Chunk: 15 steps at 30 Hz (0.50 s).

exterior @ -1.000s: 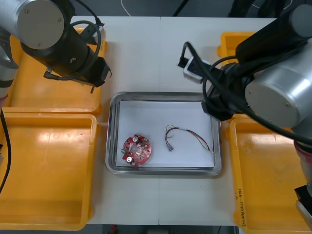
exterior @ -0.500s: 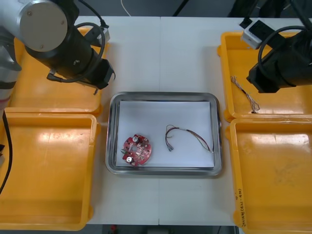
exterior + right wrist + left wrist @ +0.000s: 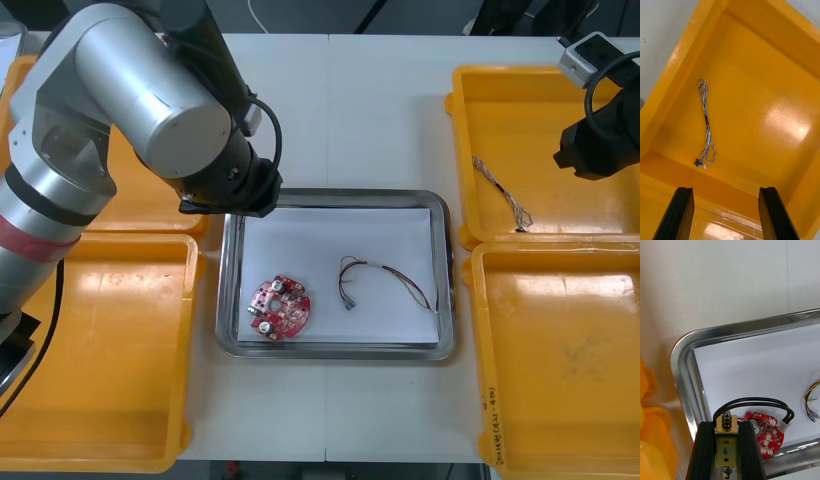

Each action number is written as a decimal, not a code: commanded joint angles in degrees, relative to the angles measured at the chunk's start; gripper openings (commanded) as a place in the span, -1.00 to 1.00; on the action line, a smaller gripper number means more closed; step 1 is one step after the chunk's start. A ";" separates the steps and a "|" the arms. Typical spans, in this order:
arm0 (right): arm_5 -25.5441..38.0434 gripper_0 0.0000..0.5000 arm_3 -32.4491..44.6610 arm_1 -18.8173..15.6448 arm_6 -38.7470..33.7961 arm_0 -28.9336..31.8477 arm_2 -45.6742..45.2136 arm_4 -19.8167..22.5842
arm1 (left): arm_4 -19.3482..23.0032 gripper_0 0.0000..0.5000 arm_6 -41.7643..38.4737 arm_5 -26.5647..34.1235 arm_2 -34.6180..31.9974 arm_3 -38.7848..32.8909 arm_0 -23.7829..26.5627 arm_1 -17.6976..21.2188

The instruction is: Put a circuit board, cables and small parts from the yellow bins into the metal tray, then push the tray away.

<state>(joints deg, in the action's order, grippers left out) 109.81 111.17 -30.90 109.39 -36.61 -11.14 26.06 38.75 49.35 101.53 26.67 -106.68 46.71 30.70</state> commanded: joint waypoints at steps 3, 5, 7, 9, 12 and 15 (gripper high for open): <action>0.19 1.00 -7.99 -1.88 -0.32 -7.43 -0.81 -0.22 | -3.33 -0.98 0.31 -4.94 5.06 -0.72 -0.57 -1.34; 0.19 1.00 -10.19 -1.88 0.12 -8.48 0.07 -0.13 | -4.30 -0.98 -0.13 -6.26 6.38 0.07 -0.92 -1.43; 0.19 1.00 -11.59 -1.88 0.64 -9.10 1.56 -0.75 | -4.82 -0.98 -0.30 -7.49 7.35 1.48 -1.01 -1.61; 0.19 1.00 -13.09 -1.88 1.17 -9.62 3.23 -1.63 | -5.35 -0.98 -0.48 -8.72 8.49 2.97 -1.01 -1.87; 0.19 1.00 -15.72 -1.88 1.96 -10.15 5.43 -2.06 | -6.32 -0.98 -0.65 -11.27 10.16 5.78 -1.01 -2.22; 0.19 1.00 -18.10 -1.70 2.93 -10.68 6.84 -1.71 | -6.85 -0.98 -0.74 -13.03 11.04 7.54 -1.10 -2.49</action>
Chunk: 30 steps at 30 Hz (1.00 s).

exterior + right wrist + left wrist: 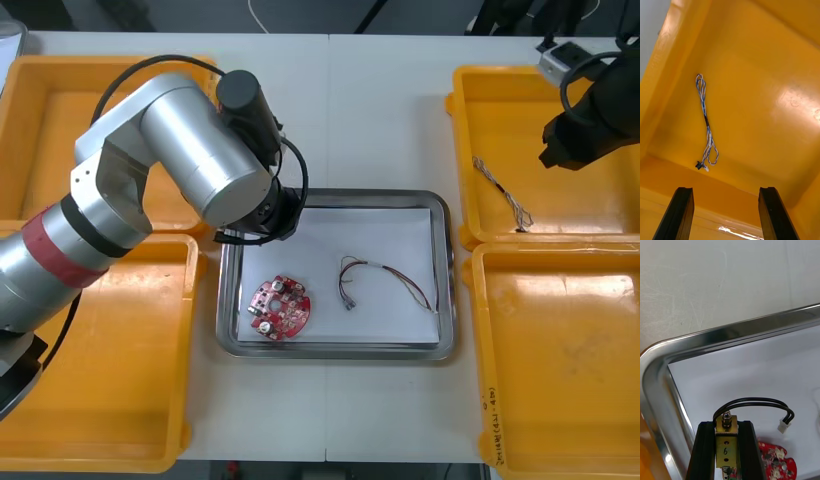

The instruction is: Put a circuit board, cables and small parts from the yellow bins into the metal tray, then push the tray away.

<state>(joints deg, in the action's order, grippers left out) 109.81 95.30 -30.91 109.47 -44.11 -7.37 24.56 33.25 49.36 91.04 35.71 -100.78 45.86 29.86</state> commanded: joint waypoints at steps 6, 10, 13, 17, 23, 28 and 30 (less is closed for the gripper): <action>-0.21 1.00 -6.26 -0.12 6.73 -3.26 4.21 -0.12 | -2.75 -0.97 -0.84 -3.06 3.31 3.05 -0.33 -1.83; -2.76 1.00 -7.93 0.94 10.15 -3.26 4.21 -1.70 | -2.84 -0.98 -1.02 -3.15 3.58 3.66 -0.50 -1.83; -4.87 1.00 -8.55 1.55 10.77 -3.26 4.21 -2.14 | -2.84 -0.97 -1.20 -3.94 4.02 4.28 -0.50 -1.83; -8.04 1.00 -9.87 2.08 11.21 -3.35 4.21 -2.14 | -3.19 -0.61 -1.72 -5.08 4.89 4.63 -0.50 -1.83; -13.05 1.00 -13.56 2.87 12.35 -3.26 4.21 -2.14 | -3.01 1.00 -2.51 -5.35 4.89 4.54 -0.50 -1.83; -16.21 1.00 -17.86 3.31 13.05 -3.26 4.39 -1.97 | -2.92 1.00 -2.69 -5.78 4.89 4.54 -0.50 -1.83; -17.18 1.00 -19.45 3.40 13.23 -3.26 4.47 -1.70 | -2.92 1.00 -2.87 -5.78 4.81 4.46 -0.50 -1.92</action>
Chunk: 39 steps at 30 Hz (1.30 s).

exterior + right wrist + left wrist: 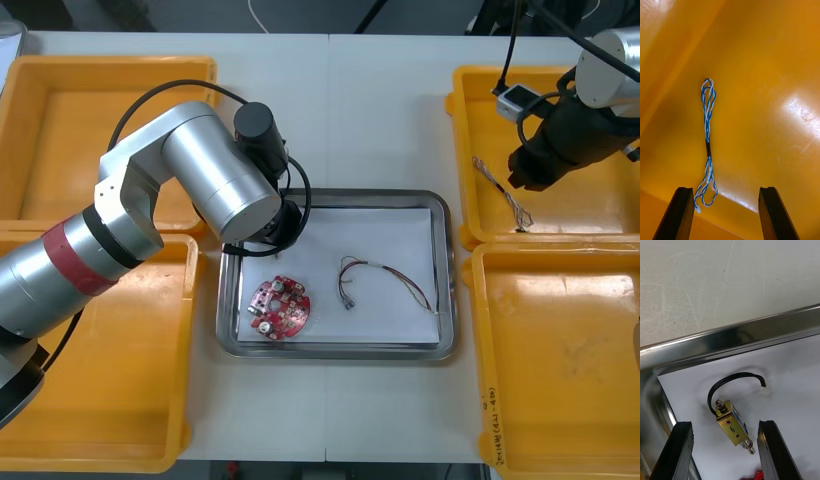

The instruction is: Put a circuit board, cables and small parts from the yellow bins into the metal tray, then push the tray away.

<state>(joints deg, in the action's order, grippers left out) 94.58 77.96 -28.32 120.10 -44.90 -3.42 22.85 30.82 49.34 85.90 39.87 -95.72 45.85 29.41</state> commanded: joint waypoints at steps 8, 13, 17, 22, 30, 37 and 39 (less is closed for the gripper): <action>-5.02 1.00 -5.09 1.69 2.68 -2.12 0.70 0.44 | -0.58 1.00 -4.34 0.85 -2.16 -2.63 -0.49 -1.37; -7.83 1.00 -5.09 1.86 2.68 -0.80 0.70 0.61 | -0.49 1.00 -4.60 6.21 -6.73 -5.80 -0.49 -1.37; -8.62 1.00 -5.18 2.13 2.68 0.08 0.70 0.70 | -0.41 1.00 -4.69 10.95 -9.90 -8.70 -0.49 -1.37; -8.62 1.00 -5.18 2.48 2.42 1.31 0.70 0.79 | -0.32 1.00 -4.60 16.67 -14.91 -11.78 -0.49 -1.28; -9.33 1.00 -5.18 2.83 2.33 2.89 1.05 0.79 | -0.14 1.00 -4.25 21.76 -22.20 -12.48 -0.14 -1.11; -11.26 1.00 -5.18 3.18 1.89 3.33 1.75 0.35 | 0.21 1.00 -3.46 23.35 -25.72 -12.21 0.30 1.00; -11.44 1.00 -5.18 3.18 1.62 3.33 2.01 0.26 | 0.65 1.00 -3.02 23.35 -26.60 -12.04 0.38 1.62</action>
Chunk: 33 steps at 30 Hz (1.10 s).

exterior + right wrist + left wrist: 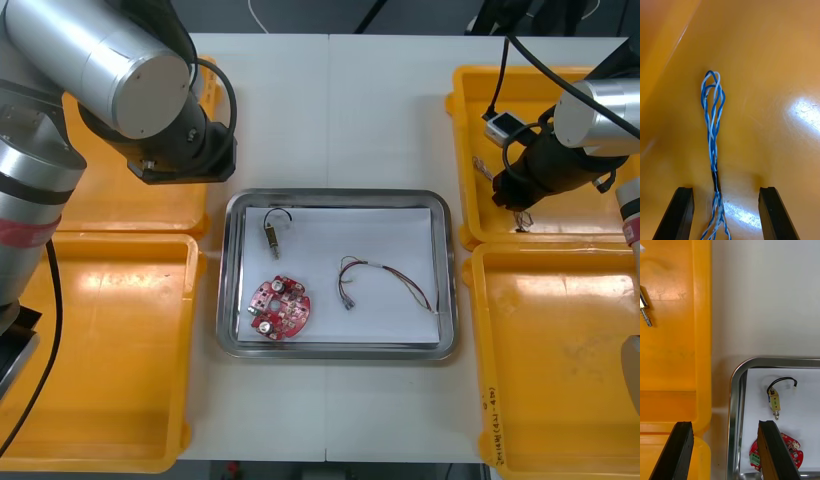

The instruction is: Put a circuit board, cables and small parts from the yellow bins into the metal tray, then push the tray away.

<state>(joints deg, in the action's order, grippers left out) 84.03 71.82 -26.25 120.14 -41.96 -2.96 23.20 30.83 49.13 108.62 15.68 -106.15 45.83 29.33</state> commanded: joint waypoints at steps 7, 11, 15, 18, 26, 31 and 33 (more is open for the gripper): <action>-1.41 1.00 0.95 1.11 0.80 1.18 2.26 -0.09 | 2.74 1.00 0.35 0.63 -5.39 2.44 1.98 3.54; -2.03 1.00 0.95 1.11 0.45 1.80 2.26 -0.09 | 2.74 1.00 3.69 0.28 -6.36 7.18 4.44 3.98; -2.55 1.00 0.95 1.20 -0.08 2.33 2.35 0.00 | 2.48 1.00 5.71 -2.10 -7.15 11.14 6.11 3.98; -2.55 1.00 0.95 1.20 -0.61 2.59 2.35 0.09 | 2.04 1.00 8.35 -4.82 -7.94 14.30 6.82 4.15; -2.38 1.00 0.95 1.11 -1.31 2.85 2.44 -0.18 | 0.63 1.00 14.59 -10.27 -10.84 20.63 6.82 4.06; -2.03 -1.00 0.95 1.11 -1.93 2.85 2.35 -0.26 | -1.74 1.00 15.91 -11.59 -10.93 22.65 6.82 3.62; -2.03 -1.00 0.95 1.11 -2.10 2.85 2.44 -0.09 | -1.74 1.00 16.00 -13.17 -11.02 24.14 6.82 3.62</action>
<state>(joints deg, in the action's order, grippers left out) 82.11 72.07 -26.04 119.74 -41.05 -1.70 23.18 29.84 64.43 97.45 6.26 -83.13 49.87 31.42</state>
